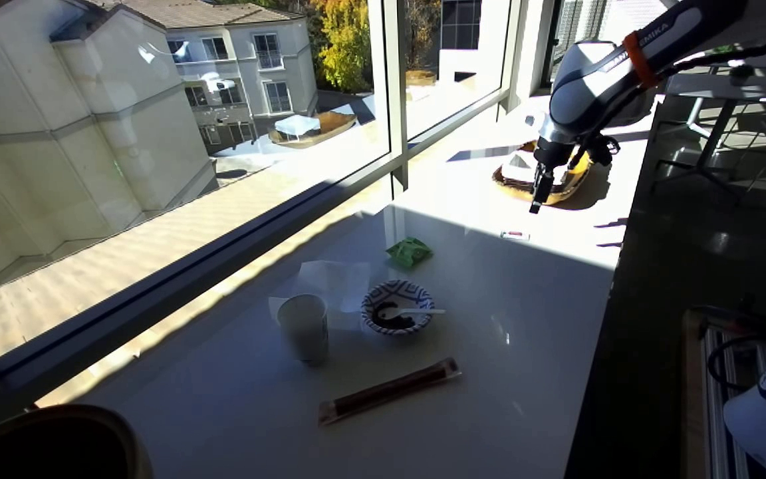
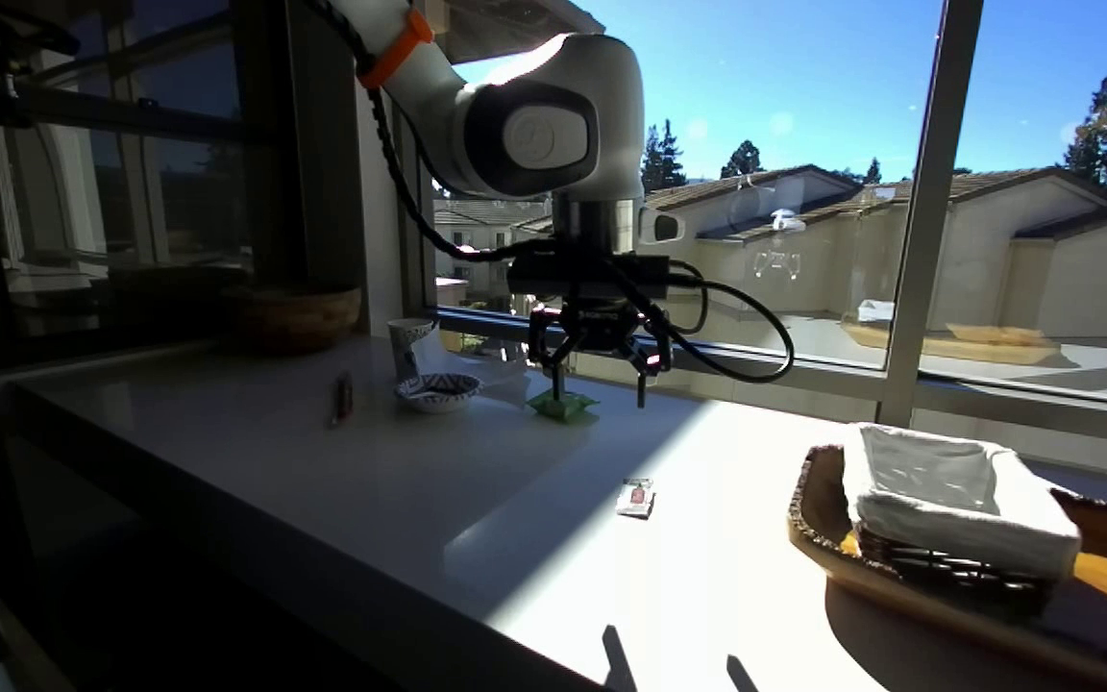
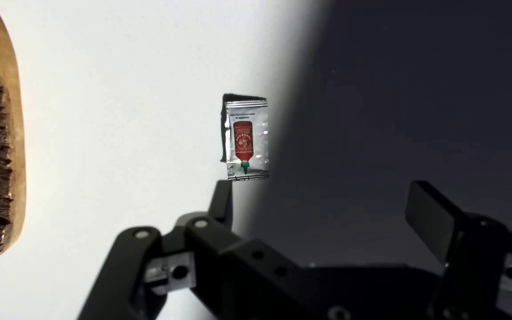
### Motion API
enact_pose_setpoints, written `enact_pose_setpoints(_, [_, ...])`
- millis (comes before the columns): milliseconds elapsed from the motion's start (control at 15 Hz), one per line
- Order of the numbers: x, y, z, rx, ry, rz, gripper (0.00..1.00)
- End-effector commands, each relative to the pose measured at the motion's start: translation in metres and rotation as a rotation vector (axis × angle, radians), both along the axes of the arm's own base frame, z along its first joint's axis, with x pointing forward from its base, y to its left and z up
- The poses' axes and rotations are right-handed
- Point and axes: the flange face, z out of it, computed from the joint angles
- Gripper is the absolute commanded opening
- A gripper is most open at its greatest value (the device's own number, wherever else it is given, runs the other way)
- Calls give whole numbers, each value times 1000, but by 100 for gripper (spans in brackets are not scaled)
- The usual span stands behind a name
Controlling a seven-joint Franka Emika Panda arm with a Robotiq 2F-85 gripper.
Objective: Move the sachet to the left
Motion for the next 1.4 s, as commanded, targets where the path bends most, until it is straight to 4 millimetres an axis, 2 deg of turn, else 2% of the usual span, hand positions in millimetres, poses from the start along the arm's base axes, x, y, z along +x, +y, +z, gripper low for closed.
enact_pose_setpoints(0, [1,0,1,-2,-1,0,100])
enact_pose_setpoints(67, [1,0,2,-3,-3,0,100])
enact_pose_setpoints(333, [20,-3,-26,-13,-13,4,100])
enact_pose_setpoints(667, [41,-5,-52,-87,-82,6,100])
enact_pose_setpoints(1133, [57,-14,-92,-65,-101,64,100])
enact_pose_setpoints(1333, [61,-25,-102,-44,-101,66,91])
